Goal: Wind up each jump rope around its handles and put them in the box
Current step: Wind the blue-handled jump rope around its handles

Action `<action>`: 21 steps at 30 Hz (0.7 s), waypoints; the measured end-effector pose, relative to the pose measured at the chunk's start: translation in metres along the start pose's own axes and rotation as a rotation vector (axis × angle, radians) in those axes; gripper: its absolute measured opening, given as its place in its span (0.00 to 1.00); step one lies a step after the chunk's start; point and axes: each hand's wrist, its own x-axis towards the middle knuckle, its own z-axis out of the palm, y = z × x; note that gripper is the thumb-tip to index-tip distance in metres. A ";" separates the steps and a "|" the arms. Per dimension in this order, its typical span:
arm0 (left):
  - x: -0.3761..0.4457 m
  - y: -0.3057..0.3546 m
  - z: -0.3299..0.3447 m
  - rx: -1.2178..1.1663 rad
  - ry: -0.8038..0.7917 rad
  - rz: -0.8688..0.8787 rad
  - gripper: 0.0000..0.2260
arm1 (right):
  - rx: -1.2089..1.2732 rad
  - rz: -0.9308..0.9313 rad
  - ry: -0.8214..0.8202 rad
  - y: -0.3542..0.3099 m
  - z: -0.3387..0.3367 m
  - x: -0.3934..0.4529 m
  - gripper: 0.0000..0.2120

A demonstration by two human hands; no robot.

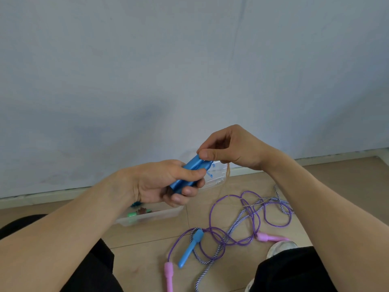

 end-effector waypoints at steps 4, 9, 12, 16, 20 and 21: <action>0.000 0.002 0.004 0.012 0.026 -0.022 0.17 | 0.015 -0.070 0.006 0.000 0.002 -0.001 0.06; -0.004 0.011 0.011 -0.124 0.074 0.185 0.15 | 0.358 -0.047 0.043 -0.002 0.002 0.003 0.12; -0.008 0.022 0.005 -0.285 0.140 0.332 0.15 | 0.538 -0.084 0.130 -0.007 0.007 0.008 0.12; -0.008 0.024 0.004 -0.358 0.270 0.385 0.14 | -0.041 -0.157 0.415 -0.012 0.029 0.011 0.10; -0.004 0.021 0.003 -0.275 0.421 0.317 0.10 | -0.296 -0.071 0.395 -0.005 0.059 0.013 0.09; -0.004 0.021 0.002 -0.248 0.465 0.280 0.09 | -0.366 -0.049 0.348 -0.001 0.062 0.013 0.08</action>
